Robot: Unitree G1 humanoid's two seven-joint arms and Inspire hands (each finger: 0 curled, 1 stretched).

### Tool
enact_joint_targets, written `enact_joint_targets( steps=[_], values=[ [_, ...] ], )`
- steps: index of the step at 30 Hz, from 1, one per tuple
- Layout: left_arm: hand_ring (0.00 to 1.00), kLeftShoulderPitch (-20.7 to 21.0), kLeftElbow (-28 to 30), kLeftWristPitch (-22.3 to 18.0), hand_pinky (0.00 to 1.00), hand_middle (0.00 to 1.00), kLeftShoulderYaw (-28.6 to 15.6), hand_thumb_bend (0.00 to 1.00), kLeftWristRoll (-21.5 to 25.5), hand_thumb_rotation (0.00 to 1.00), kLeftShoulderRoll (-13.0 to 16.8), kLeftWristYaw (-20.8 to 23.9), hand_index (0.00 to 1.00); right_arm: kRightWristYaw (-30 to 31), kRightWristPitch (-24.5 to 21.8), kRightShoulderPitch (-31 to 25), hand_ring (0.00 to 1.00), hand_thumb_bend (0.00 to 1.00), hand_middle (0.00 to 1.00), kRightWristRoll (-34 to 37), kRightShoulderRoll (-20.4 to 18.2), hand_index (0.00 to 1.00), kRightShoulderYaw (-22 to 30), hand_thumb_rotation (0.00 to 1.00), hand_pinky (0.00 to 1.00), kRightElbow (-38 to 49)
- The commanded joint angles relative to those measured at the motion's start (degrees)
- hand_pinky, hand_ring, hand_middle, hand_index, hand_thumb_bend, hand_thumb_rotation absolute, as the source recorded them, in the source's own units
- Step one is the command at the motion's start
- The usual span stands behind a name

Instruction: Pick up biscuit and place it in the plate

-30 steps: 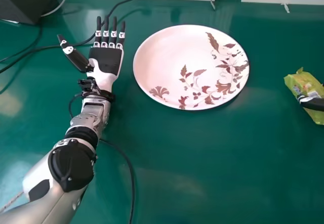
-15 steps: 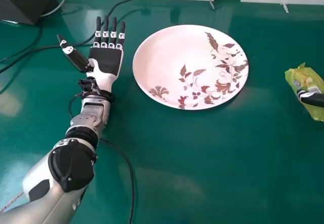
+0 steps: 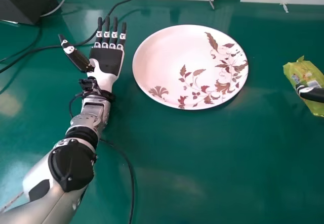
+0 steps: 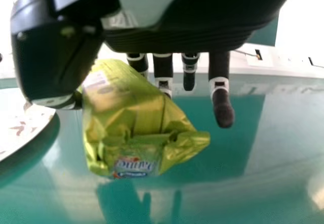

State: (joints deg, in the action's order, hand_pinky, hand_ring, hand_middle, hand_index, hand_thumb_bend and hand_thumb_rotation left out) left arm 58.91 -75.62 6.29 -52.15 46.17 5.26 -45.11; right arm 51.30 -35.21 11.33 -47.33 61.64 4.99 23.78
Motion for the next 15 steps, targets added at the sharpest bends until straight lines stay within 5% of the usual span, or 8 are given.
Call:
enact_joint_targets(
  steps=[1,15],
  values=[
    [0.95,-0.3,-0.1,0.3,1.0,1.0,0.8,1.0,-0.4,0.68,0.5,-1.1,1.0,-0.2,0.6,0.8,0.23,0.52,0.45,-0.6,1.6,0.49,1.2,0.0,0.19,0.8],
    [0.92,-0.3,-0.1,-0.1,0.92,1.0,1.3,1.0,-0.9,0.69,0.3,-1.4,1.0,-1.2,3.1,3.4,0.22,0.52,0.44,-1.8,1.6,0.49,0.8,0.0,0.18,2.0]
  ],
)
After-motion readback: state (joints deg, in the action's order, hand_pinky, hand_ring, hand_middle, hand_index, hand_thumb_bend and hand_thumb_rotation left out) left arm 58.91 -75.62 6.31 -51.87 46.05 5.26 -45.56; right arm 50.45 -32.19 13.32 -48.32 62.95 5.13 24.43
